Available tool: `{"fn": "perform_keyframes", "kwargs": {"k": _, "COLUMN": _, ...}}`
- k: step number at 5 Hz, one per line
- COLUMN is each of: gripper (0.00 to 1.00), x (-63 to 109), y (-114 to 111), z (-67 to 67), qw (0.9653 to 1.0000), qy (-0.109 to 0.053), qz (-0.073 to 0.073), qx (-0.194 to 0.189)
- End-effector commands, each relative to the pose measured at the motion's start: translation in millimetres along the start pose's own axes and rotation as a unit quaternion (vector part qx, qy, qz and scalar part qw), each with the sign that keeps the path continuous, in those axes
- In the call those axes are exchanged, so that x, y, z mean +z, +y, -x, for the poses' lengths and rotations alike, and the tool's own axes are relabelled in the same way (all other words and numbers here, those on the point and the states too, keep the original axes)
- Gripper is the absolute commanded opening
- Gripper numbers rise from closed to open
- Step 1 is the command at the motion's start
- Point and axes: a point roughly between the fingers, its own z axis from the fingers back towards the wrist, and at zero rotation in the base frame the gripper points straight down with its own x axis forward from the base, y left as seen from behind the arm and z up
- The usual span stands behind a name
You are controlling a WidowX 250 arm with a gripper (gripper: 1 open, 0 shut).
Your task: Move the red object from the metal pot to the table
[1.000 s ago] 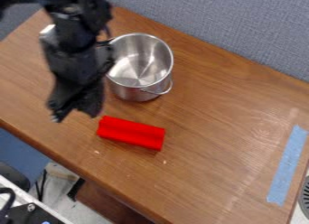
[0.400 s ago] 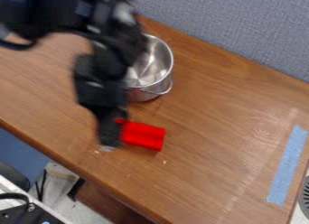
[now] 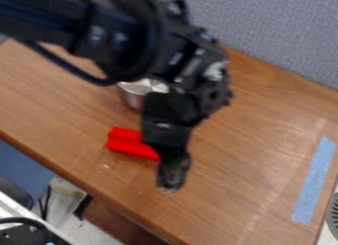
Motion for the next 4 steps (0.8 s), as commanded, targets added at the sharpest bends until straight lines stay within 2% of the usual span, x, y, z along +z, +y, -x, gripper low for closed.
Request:
{"fn": "perform_keyframes", "kwargs": {"k": 1, "gripper": 1.00, "x": 0.6, "y": -0.8, "z": 14.5, "qw": 0.9994, "qy": 0.011, "qz": 0.022, "qx": -0.023}}
{"fn": "perform_keyframes", "kwargs": {"k": 2, "gripper": 1.00, "x": 1.7, "y": 1.5, "z": 22.3, "qw": 0.9915, "qy": 0.011, "qz": 0.027, "qx": -0.126}}
{"fn": "perform_keyframes", "kwargs": {"k": 3, "gripper": 1.00, "x": 1.2, "y": 9.2, "z": 38.1, "qw": 0.9745, "qy": -0.001, "qz": 0.033, "qx": -0.222}}
{"fn": "perform_keyframes", "kwargs": {"k": 4, "gripper": 1.00, "x": -3.9, "y": 11.0, "z": 38.9, "qw": 0.9500, "qy": -0.001, "qz": 0.032, "qx": -0.311}}
